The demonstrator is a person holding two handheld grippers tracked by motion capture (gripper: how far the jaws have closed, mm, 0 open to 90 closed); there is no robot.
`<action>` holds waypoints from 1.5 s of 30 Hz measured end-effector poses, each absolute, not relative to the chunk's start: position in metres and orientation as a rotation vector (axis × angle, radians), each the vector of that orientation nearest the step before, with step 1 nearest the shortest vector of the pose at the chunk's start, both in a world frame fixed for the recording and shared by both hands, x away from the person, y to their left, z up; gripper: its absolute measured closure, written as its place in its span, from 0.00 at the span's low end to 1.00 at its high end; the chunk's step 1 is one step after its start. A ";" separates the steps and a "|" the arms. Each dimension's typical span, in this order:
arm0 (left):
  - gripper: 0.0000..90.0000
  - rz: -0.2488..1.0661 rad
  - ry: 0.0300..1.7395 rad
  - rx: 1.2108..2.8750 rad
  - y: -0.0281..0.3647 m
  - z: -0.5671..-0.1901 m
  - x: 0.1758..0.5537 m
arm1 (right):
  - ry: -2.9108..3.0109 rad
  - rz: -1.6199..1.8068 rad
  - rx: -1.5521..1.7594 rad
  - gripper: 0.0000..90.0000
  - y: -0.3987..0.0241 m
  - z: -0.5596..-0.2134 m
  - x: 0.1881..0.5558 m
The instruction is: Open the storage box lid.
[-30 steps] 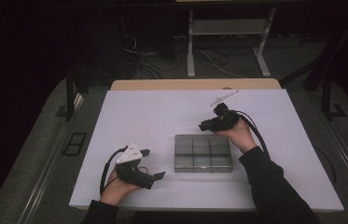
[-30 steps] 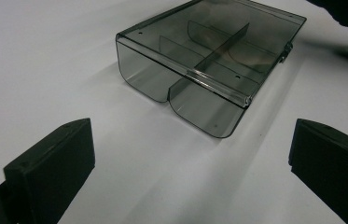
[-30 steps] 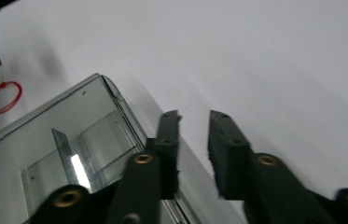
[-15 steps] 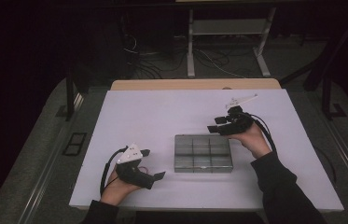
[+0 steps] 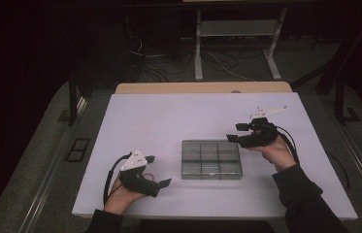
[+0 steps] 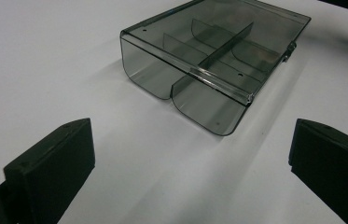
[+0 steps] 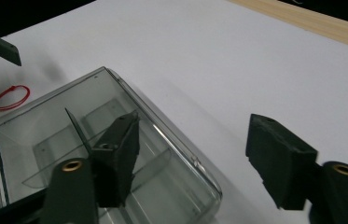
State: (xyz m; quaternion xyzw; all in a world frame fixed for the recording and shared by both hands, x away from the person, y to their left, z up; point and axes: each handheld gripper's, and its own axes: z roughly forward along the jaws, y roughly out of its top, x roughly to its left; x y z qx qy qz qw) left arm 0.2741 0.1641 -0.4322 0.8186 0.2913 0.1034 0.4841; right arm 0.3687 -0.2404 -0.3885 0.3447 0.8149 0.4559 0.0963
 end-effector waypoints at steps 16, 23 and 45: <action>0.00 0.254 0.721 1.999 0.168 -0.433 0.275 | 2.322 1.399 1.068 0.31 -0.275 -0.391 0.342; 0.00 0.257 0.721 2.002 0.167 -0.433 0.276 | 2.327 1.377 1.066 0.31 -0.281 -0.399 0.335; 0.13 0.242 0.694 1.987 0.152 -0.422 0.296 | 2.391 1.350 1.046 0.31 -0.297 -0.419 0.296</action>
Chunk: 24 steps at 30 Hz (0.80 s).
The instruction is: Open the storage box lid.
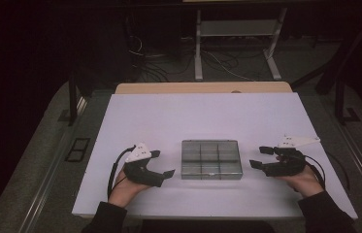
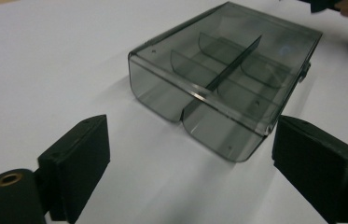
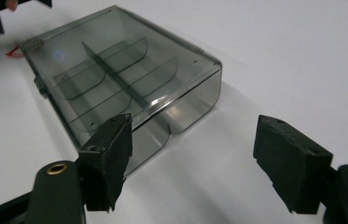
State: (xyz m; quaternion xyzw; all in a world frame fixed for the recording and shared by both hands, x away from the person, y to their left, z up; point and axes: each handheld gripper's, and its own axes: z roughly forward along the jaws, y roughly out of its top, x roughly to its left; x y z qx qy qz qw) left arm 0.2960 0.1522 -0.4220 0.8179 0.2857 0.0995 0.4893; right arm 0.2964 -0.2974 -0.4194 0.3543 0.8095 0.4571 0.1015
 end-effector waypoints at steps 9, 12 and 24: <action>0.23 0.212 0.687 1.943 0.149 -0.425 0.298 | 2.429 1.352 1.053 0.31 -0.298 -0.431 0.284; 0.29 0.202 0.658 1.971 0.147 -0.426 0.295 | 2.441 1.354 1.056 0.34 -0.299 -0.435 0.279; 0.60 0.147 0.638 1.991 0.150 -0.432 0.289 | 2.489 1.373 1.029 0.58 -0.295 -0.439 0.274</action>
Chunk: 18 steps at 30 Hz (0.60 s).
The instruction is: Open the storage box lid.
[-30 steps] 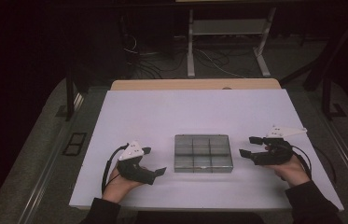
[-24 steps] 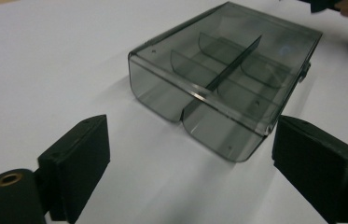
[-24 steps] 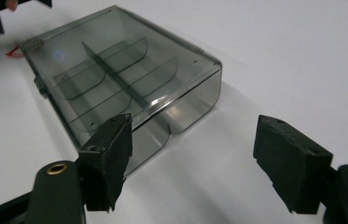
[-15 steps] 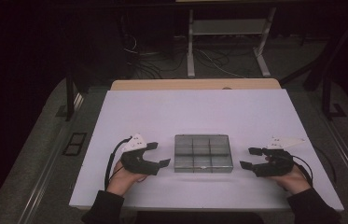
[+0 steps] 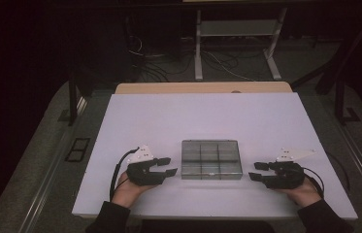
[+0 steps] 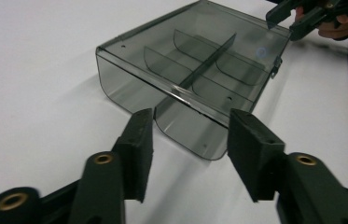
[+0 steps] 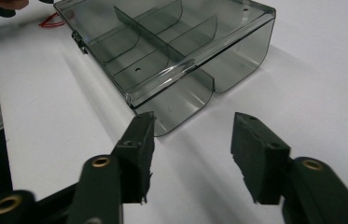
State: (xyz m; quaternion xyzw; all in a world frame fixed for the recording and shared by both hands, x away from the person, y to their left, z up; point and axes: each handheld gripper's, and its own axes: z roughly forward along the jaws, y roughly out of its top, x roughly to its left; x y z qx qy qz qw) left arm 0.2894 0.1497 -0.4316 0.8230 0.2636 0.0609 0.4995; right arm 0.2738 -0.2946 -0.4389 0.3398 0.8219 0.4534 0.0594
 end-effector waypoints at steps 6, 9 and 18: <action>0.75 0.113 0.618 2.023 0.148 -0.433 0.289 | 2.512 1.376 1.009 0.73 -0.292 -0.440 0.273; 0.82 0.099 0.604 2.038 0.147 -0.434 0.288 | 2.526 1.374 0.986 0.80 -0.291 -0.440 0.273; 0.99 0.024 0.597 2.052 0.144 -0.436 0.289 | 2.554 1.385 0.957 0.98 -0.289 -0.440 0.273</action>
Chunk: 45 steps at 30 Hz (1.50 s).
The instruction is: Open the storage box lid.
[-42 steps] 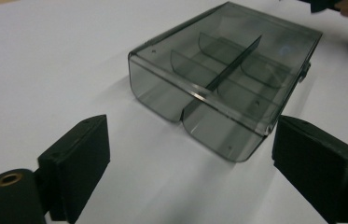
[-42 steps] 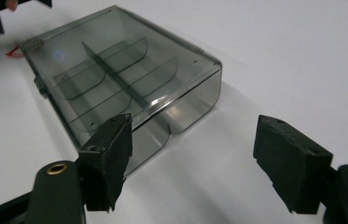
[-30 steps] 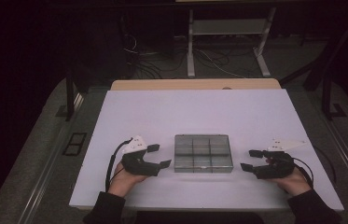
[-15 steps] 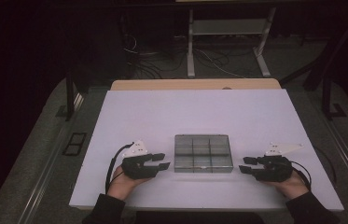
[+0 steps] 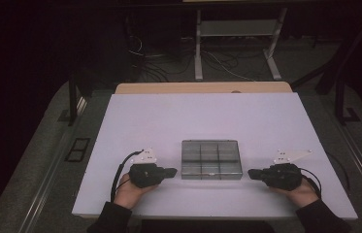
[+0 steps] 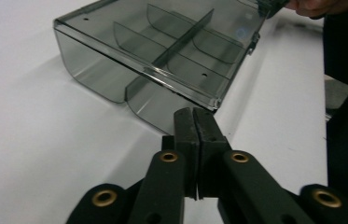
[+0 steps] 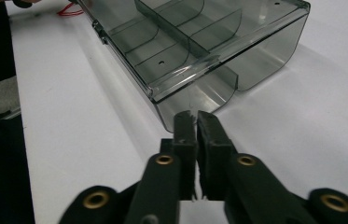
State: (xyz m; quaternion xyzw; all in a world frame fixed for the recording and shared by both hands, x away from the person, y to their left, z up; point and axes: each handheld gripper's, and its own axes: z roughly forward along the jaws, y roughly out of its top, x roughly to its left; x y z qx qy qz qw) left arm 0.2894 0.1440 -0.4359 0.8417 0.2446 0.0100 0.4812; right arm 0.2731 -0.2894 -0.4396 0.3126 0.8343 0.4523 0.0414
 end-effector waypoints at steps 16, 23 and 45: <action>0.99 0.008 0.574 2.092 0.134 -0.439 0.289 | 2.585 1.385 0.935 0.99 -0.284 -0.440 0.273; 0.99 0.002 0.571 2.084 0.134 -0.439 0.289 | 2.591 1.395 0.916 0.99 -0.281 -0.440 0.273; 0.99 0.001 0.572 2.081 0.134 -0.439 0.290 | 2.604 1.414 0.882 0.99 -0.276 -0.440 0.273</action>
